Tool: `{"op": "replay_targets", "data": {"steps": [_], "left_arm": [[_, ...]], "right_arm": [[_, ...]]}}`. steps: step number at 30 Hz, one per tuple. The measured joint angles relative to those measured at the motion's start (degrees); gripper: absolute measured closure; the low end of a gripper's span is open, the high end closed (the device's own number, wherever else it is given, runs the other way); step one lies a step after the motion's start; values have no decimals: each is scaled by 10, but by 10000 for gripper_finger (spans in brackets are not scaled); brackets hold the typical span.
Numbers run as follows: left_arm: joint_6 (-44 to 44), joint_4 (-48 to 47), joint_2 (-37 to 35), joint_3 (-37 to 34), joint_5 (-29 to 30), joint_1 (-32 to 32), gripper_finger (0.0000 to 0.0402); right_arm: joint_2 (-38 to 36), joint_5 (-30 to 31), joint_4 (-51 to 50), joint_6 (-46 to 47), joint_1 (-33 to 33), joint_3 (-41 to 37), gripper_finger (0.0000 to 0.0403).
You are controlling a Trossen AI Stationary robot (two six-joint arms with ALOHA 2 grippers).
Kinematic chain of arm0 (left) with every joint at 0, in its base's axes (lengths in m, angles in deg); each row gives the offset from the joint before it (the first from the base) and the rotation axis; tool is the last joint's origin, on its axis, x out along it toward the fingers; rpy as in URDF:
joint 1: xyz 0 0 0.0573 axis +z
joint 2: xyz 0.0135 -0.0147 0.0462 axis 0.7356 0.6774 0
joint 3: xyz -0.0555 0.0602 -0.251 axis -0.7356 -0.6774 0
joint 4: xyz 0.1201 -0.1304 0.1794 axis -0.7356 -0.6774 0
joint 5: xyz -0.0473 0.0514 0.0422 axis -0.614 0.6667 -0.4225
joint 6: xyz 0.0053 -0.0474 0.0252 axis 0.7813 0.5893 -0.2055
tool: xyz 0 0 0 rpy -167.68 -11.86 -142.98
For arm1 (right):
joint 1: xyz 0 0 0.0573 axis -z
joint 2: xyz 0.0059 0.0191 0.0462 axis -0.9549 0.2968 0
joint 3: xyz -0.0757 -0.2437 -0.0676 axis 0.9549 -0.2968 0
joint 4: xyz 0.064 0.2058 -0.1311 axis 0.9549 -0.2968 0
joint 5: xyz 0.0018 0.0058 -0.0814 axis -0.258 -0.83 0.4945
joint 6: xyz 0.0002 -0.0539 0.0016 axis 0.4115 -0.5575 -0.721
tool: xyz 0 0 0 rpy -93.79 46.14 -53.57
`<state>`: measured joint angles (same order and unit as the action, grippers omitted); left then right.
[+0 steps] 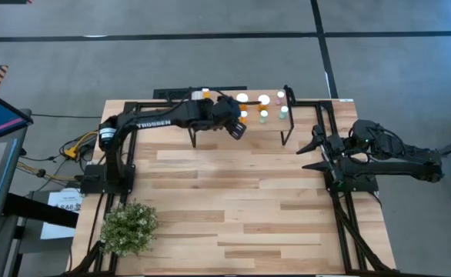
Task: Pick and place medicine bottles onto shelf by color
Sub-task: Put the small blue pill bottle on the shelf
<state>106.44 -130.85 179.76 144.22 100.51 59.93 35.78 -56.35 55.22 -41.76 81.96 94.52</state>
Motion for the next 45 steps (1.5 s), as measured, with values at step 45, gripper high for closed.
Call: {"op": "replay_targets", "data": {"steps": [45], "left_arm": [[-41, -224, 86, 267, -66, 54, 233]], "right_arm": [[1, 18, 23, 0, 4, 0, 148]]}}
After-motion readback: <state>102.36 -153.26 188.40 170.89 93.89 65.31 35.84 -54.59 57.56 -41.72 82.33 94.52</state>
